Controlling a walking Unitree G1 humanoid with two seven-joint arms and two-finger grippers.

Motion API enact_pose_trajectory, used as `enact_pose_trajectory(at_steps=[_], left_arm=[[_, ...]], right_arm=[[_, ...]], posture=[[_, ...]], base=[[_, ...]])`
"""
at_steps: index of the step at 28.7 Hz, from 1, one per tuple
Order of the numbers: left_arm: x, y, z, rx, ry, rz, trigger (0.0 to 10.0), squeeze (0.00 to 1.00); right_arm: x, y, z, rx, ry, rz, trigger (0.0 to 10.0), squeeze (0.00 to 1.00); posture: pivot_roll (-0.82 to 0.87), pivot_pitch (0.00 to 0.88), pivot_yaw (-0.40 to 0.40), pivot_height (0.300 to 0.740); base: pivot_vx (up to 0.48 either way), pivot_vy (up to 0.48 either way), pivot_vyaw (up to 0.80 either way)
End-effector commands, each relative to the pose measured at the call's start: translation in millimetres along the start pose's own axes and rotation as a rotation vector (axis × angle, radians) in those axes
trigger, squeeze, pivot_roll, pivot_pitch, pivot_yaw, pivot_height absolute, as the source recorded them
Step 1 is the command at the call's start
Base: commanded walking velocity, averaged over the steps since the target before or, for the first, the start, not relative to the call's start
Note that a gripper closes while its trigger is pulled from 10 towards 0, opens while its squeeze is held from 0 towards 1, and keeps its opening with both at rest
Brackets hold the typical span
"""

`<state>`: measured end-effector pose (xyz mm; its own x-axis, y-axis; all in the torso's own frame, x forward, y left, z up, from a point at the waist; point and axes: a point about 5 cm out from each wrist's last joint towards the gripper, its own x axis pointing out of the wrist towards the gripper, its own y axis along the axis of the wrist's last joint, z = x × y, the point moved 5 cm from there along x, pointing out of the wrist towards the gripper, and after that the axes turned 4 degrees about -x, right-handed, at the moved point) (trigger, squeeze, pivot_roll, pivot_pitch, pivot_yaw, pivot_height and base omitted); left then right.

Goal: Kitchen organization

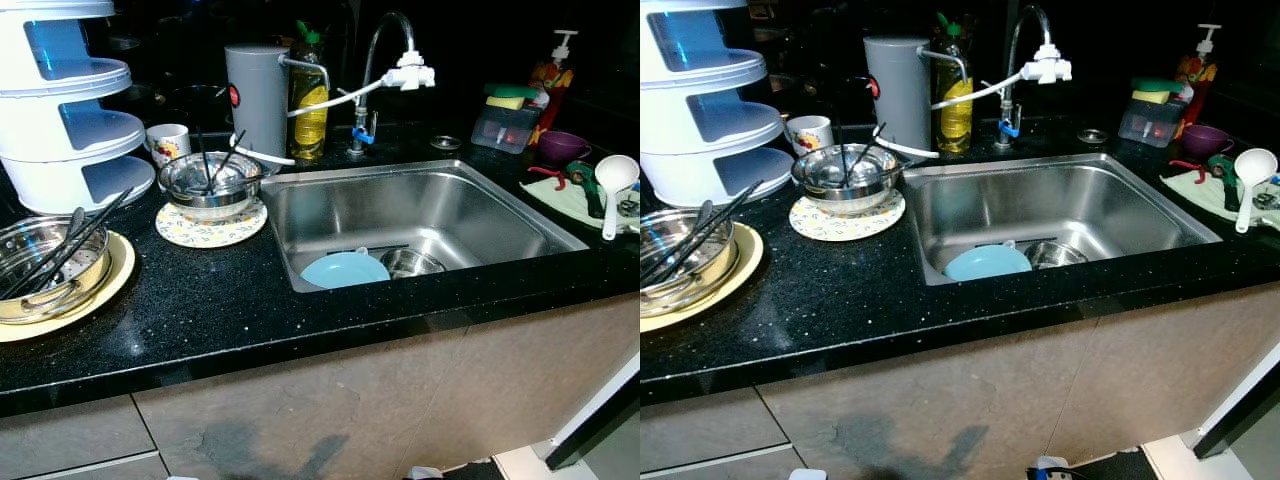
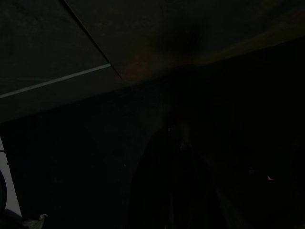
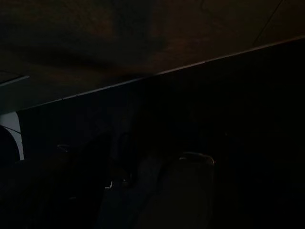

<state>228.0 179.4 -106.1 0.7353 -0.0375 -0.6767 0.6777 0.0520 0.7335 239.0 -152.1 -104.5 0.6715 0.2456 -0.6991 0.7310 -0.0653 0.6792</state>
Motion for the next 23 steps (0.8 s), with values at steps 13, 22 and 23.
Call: enact_pose_trajectory(at_steps=[13, 22, 23], left_arm=[[-1.4, -7.0, 1.4, 0.02, -0.008, -0.026, 10.0, 0.0], [-1.4, -6.4, 1.8, 0.03, -0.014, -0.023, 10.0, 0.0], [-1.4, -6.5, 2.1, 0.03, -0.015, -0.023, 10.0, 0.0]], right_arm=[[-2.2, -2.0, 4.4, -0.078, -0.014, 0.0, 10.0, 0.0], [-3.0, -3.2, 8.4, -0.049, -0.05, 0.004, 10.0, 0.0], [-3.1, -3.8, 8.6, -0.047, -0.051, 0.001, 10.0, 0.0]], posture=[[0.03, 0.117, -0.027, 0.74], [0.03, 0.115, -0.028, 0.74], [0.03, 0.115, -0.028, 0.74]], base=[[0.0, 0.0, 0.0], [0.0, 0.0, 0.0], [0.0, 0.0, 0.0]])
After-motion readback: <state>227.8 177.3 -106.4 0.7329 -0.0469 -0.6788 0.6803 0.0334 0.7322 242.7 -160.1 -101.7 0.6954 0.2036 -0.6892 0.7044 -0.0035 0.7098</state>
